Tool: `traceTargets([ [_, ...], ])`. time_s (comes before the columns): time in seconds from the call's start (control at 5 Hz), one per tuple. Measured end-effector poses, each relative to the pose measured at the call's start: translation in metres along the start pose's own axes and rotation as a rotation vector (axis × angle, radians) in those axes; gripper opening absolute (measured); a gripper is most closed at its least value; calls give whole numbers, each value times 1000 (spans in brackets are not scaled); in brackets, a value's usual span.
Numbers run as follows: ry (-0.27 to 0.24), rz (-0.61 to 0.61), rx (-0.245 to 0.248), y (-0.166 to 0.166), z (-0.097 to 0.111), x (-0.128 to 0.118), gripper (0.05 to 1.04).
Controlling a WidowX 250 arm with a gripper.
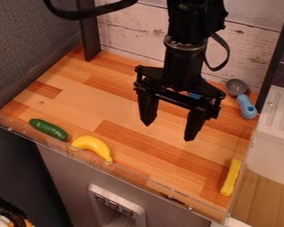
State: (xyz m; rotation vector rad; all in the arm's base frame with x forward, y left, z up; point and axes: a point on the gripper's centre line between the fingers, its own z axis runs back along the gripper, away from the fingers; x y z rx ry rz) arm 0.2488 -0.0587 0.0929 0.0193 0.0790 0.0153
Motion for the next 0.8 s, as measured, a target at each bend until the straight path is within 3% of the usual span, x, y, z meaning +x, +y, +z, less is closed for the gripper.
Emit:
traceTargets([
  [0.4,24,300,-17,59,2,27,999],
  [0.8,34,686,-43,146,10,62,999],
])
